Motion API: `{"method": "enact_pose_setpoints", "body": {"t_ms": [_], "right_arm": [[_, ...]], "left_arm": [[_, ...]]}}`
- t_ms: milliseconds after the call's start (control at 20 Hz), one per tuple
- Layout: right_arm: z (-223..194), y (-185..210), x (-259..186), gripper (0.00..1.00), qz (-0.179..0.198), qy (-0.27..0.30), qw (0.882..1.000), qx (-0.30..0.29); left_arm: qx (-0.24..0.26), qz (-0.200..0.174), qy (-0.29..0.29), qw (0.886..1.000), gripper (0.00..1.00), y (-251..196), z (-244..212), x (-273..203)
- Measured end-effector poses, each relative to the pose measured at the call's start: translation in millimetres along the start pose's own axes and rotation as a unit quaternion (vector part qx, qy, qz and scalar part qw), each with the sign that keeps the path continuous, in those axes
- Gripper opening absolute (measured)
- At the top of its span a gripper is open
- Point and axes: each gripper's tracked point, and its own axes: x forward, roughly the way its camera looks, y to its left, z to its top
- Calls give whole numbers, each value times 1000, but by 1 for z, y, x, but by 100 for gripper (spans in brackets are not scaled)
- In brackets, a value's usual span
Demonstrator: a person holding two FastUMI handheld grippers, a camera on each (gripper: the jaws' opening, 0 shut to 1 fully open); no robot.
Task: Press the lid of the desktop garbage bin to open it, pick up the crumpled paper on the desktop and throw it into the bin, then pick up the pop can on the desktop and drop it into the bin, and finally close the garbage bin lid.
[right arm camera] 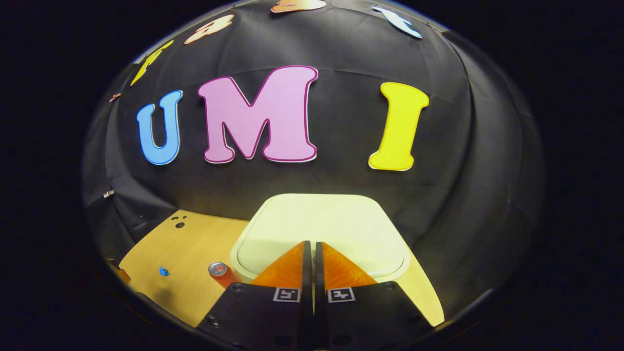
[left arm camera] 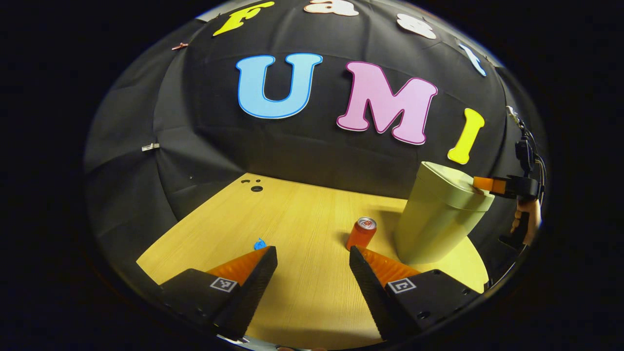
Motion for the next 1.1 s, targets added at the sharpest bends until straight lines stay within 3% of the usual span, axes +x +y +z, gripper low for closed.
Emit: {"method": "enact_pose_setpoints", "body": {"t_ms": [500, 800, 1100], "right_arm": [[12, 0, -9, 5, -13, -35, 999, -16], [46, 4, -42, 8, -23, -78, 997, -2], [42, 13, -68, 5, -29, -80, 996, -2]], "left_arm": [[3, -9, -25, 1000, 96, -2, 21, -4], [8, -14, -36, 999, 96, 10, 23, -16], [1, -15, -35, 999, 96, 29, 17, -22]]}}
